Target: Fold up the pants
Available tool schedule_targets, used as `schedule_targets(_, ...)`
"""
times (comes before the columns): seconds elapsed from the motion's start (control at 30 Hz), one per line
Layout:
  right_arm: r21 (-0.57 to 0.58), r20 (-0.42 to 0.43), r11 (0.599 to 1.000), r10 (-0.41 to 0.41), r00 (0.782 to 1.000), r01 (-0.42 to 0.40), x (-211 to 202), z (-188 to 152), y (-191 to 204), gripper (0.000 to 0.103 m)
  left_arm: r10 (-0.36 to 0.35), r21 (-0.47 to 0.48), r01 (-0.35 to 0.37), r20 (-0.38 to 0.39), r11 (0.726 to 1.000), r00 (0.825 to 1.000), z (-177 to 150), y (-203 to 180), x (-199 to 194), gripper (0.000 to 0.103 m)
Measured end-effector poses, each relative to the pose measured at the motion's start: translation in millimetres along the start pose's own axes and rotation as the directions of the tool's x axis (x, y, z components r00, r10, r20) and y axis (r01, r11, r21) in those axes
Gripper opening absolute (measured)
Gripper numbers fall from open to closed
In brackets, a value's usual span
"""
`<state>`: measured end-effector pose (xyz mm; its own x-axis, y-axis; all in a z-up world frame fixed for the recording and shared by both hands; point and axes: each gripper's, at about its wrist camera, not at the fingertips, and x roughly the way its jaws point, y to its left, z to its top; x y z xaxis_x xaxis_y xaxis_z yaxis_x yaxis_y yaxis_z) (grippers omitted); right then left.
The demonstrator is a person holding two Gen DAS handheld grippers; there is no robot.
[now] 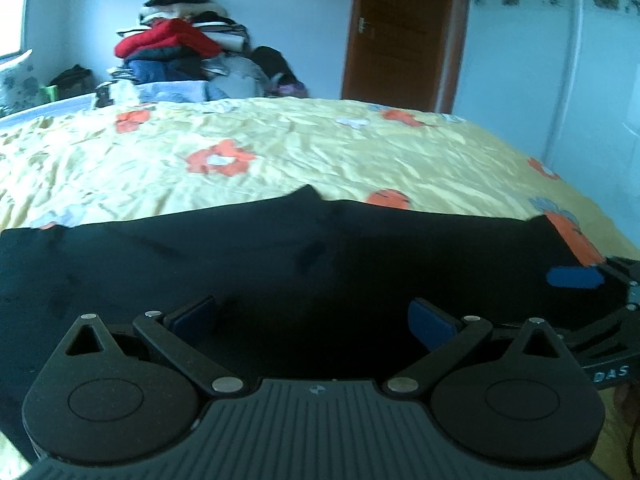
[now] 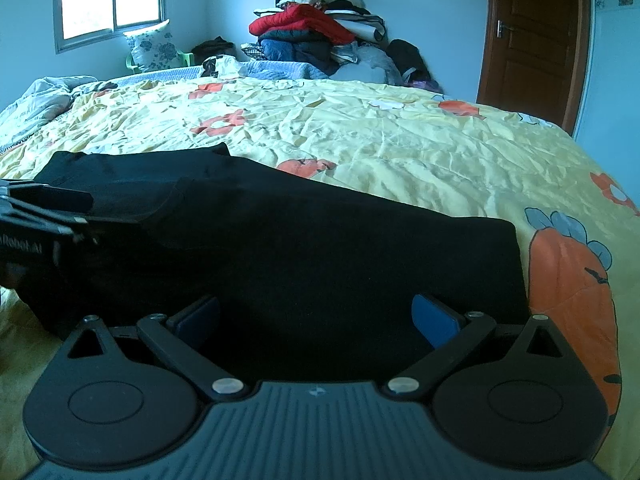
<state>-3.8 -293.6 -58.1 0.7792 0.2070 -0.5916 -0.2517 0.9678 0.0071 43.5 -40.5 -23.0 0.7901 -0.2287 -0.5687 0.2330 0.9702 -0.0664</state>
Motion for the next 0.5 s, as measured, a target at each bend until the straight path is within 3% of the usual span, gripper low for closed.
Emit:
schedule_targets(0.2,0.000,0.000,1.000,0.000,1.000,0.000,0,0,0,0.103,0.017,-0.032,-0.017,-0.002,0.999,1.000,-7,12,3,0.103)
schedule_targets(0.5,0.000,0.000,1.000,0.000,1.000,0.000,0,0,0,0.103,0.029,0.010,-0.029,-0.002,1.000,1.000,-11,6,5,0.103)
